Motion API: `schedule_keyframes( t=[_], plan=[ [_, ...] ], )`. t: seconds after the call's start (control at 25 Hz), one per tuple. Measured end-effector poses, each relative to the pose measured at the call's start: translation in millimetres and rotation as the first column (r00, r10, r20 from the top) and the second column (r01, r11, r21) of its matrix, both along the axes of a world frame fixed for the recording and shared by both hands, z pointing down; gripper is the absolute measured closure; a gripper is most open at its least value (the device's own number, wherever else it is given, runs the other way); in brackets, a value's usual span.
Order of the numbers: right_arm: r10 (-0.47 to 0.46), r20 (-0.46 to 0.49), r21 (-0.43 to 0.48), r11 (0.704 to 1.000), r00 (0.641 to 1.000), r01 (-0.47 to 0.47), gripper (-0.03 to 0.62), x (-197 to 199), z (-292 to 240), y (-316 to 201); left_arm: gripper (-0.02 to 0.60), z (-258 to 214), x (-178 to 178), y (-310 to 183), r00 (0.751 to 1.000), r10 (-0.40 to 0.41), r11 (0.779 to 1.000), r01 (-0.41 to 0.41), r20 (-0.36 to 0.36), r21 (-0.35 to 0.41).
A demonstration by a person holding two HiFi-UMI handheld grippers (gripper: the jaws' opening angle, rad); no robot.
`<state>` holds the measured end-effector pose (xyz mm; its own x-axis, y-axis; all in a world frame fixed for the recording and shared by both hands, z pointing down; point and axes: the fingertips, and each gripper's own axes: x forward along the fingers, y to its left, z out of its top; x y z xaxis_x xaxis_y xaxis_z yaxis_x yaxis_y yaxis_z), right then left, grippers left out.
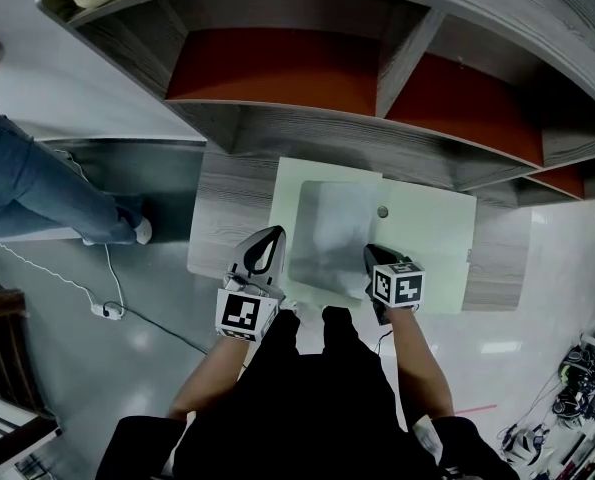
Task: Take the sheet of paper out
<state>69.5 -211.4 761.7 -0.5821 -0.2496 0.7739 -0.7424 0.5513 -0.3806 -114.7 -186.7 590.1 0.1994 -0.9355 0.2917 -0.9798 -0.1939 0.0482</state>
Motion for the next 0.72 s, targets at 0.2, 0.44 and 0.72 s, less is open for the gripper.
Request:
schedule_keyframes(
  t=[0.2, 0.44, 0.72],
  plan=[
    [0.03, -0.025, 0.041, 0.999, 0.999, -0.029, 0.571, 14.6, -12.7, -4.2, 0.575, -4.7, 5.7, -1.2, 1.0, 0.02, 1.0, -0.02, 0.0, 0.011],
    [0.052, -0.053, 0.137, 0.99, 0.997, -0.044, 0.571, 31.3, -32.7, -14.6, 0.575, -13.6, 10.0, -1.1, 0.999, 0.039, 0.998, -0.038, -0.024, 0.04],
    [0.048, -0.096, 0.275, 0.961, 0.994, -0.02, 0.571, 43.5, -63.2, -23.4, 0.575, -23.1, 15.0, 0.2, 0.998, 0.064, 0.996, -0.063, -0.004, 0.056]
  ],
)
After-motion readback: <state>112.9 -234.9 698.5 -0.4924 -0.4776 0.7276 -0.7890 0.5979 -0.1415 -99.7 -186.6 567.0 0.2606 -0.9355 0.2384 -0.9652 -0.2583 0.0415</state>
